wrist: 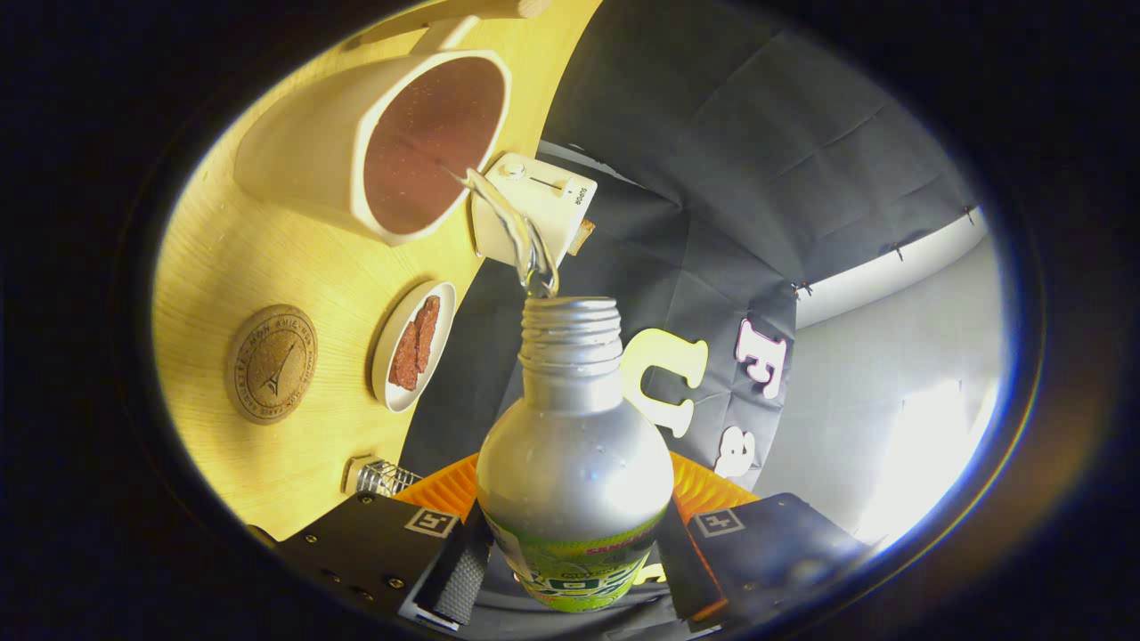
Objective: Take the bottle from table, then pour the juice into the cup, finally place the bottle on the coaster
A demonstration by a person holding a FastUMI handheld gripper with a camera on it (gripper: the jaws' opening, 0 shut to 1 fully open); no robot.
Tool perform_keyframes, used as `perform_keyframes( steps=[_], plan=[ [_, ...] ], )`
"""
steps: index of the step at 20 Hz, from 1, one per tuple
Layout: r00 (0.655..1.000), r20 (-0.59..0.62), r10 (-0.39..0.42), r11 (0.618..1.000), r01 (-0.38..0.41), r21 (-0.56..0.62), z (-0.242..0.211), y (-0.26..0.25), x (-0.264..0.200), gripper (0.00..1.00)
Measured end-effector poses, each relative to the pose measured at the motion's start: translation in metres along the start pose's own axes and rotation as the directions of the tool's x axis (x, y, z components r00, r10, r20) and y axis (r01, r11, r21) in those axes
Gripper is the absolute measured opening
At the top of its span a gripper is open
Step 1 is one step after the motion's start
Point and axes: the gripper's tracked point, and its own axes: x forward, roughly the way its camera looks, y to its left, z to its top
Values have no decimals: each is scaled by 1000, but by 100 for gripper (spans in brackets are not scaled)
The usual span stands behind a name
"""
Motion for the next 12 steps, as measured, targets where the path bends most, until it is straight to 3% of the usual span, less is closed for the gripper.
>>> perform_keyframes(
  steps=[12],
  plan=[
    [998,42,-43,992,47,-119,7,-10,6,80]
  ],
)
